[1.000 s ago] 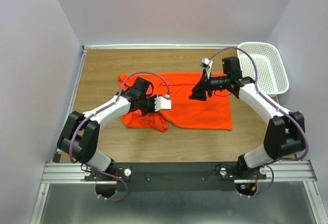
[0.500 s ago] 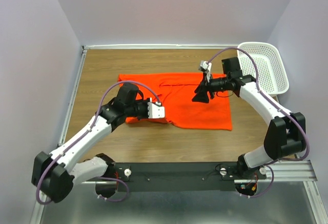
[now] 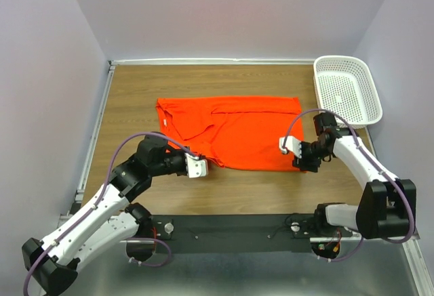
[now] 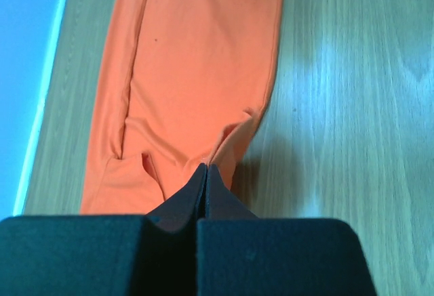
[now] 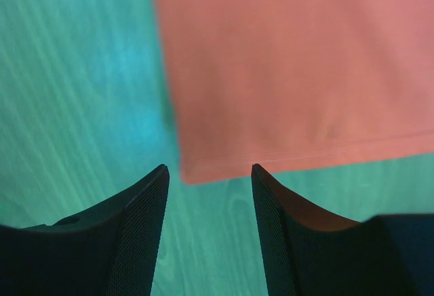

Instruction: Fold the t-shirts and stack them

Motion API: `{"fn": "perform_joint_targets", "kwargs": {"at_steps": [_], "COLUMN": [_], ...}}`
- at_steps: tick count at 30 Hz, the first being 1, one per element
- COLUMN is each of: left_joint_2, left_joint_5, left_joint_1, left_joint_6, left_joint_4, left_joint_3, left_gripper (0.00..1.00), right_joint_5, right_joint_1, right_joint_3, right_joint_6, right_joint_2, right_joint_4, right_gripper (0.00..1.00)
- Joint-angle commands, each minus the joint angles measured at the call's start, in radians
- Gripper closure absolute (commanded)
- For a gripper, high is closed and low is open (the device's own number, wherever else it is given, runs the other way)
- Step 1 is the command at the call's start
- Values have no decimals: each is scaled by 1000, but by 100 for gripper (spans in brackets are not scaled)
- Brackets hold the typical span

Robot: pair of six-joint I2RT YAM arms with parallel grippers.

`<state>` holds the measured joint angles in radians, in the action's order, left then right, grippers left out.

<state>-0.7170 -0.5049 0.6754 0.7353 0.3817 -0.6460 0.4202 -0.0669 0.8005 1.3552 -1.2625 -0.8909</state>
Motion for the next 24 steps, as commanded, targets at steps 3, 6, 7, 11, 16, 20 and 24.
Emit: {"fn": "perform_joint_targets", "kwargs": {"at_steps": [3, 6, 7, 11, 16, 20, 24], "left_joint_2": [30, 16, 14, 19, 36, 50, 76], "left_joint_5": [46, 52, 65, 81, 95, 83, 75], "left_joint_1": [33, 42, 52, 76, 95, 102, 104], "left_joint_6": [-28, -33, -34, -51, -63, -66, -71], "left_joint_4": [-23, -9, -4, 2, 29, 62, 65], "left_joint_3": [11, 2, 0, 2, -13, -34, -55], "left_gripper": [100, 100, 100, 100, 100, 100, 100], "right_joint_5": [-74, -72, -74, -81, -113, -124, -146], "right_joint_1": [7, 7, 9, 7, 9, 7, 7], "right_joint_3": [-72, -69, -72, -75, -116, -136, -164], "right_joint_6": [173, 148, 139, 114, 79, 56, 30], "right_joint_2": [-26, -67, -92, -127, -149, -149, -127], "right_joint_4": [-72, -56, -42, -13, 55, 82, 116], "right_gripper": [41, 41, 42, 43, 50, 59, 74]}}
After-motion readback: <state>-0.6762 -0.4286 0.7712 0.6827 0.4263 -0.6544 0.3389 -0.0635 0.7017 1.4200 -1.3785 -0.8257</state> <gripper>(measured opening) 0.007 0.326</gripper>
